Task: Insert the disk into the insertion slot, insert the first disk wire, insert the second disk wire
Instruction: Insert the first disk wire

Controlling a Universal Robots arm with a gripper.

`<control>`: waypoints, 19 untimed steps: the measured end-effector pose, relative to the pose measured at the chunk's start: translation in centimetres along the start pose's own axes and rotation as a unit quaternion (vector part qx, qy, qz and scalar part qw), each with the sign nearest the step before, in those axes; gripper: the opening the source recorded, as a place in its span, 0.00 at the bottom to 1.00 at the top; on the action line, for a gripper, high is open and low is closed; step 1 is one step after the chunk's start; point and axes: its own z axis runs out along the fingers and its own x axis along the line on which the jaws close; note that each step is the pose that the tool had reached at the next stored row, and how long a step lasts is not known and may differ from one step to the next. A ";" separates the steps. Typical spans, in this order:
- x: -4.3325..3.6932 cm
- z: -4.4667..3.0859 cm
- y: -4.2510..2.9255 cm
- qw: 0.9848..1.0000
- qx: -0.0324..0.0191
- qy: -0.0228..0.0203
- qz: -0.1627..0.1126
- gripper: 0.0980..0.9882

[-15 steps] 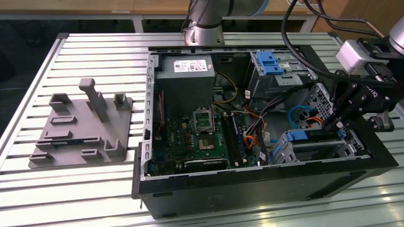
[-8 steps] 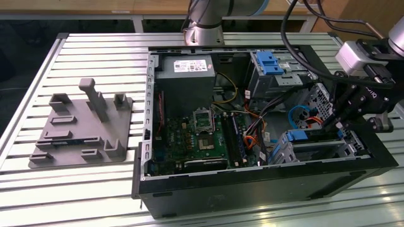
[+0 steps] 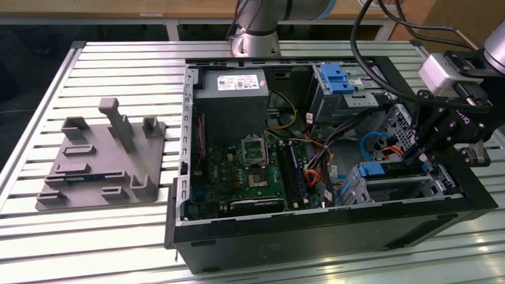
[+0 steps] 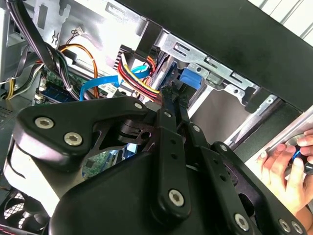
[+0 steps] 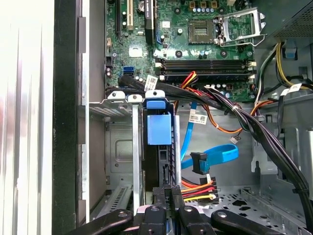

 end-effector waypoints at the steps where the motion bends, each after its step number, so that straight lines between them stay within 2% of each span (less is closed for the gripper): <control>1: 0.00 0.02 0.00 1.000 0.000 0.000 0.000 0.07; 19: 0.00 0.23 -0.02 1.000 0.000 0.000 -0.003 0.07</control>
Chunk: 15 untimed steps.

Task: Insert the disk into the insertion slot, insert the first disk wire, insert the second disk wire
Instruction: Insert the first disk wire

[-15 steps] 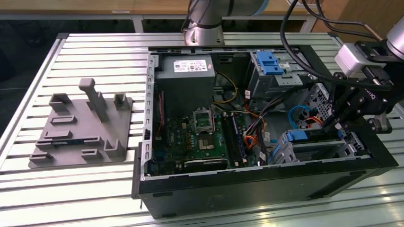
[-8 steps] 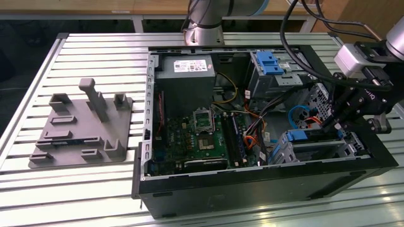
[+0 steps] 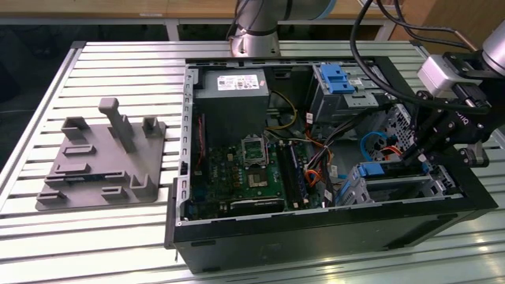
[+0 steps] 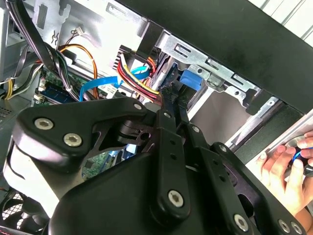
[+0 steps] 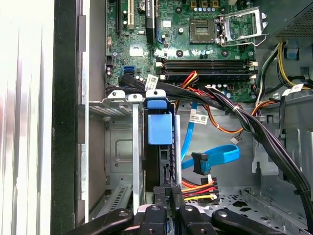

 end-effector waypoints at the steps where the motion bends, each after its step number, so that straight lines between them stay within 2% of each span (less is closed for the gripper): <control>1: 0.00 -0.01 0.01 1.000 0.000 0.000 0.000 0.07; 15: 0.02 0.06 0.06 1.000 0.000 0.001 -0.007 0.07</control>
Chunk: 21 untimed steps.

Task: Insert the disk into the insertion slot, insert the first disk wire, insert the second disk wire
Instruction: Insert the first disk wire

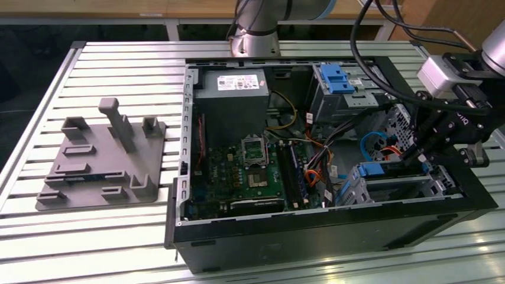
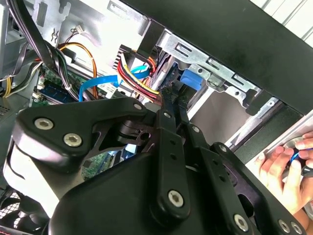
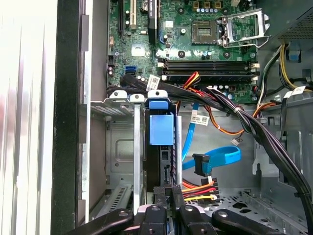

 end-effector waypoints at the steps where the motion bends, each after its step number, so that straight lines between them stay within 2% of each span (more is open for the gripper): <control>1: 0.00 0.00 0.00 1.000 0.000 0.000 -0.001 0.07; 9: -0.19 -0.10 0.01 1.000 0.000 -0.002 -0.003 0.07; 14: -0.53 -0.60 0.05 1.000 0.001 -0.001 -0.003 0.07; 21: -0.56 -0.65 0.07 1.000 0.003 -0.001 -0.003 0.07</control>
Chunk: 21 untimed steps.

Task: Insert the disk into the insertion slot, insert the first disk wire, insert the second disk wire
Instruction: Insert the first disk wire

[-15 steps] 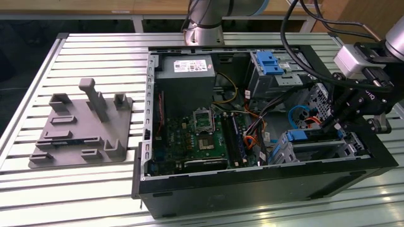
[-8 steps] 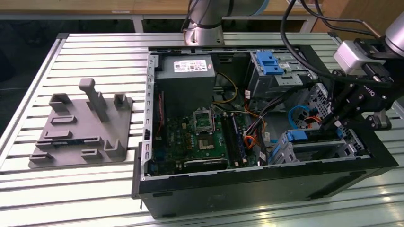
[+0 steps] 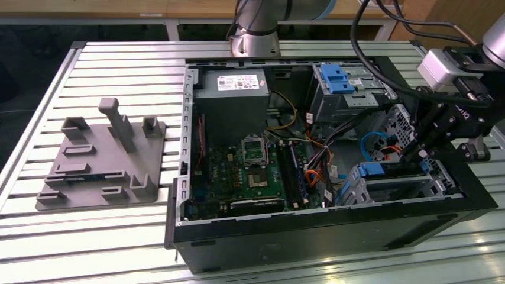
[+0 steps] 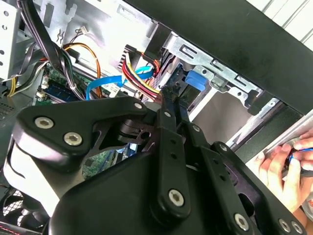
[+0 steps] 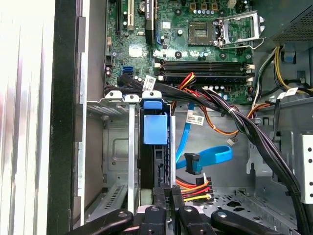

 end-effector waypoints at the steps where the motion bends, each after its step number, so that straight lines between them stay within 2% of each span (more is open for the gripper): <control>1: 0.01 -0.02 0.04 1.000 0.003 -0.002 0.000 0.07; 3: 0.00 -0.04 0.06 1.000 0.005 -0.011 -0.001 0.07; 4: -0.01 -0.05 0.11 1.000 0.005 -0.013 -0.001 0.07; 11: 0.01 -0.05 0.12 1.000 0.005 -0.013 -0.001 0.07; 21: 0.42 -0.05 0.19 1.000 0.005 -0.014 0.004 0.07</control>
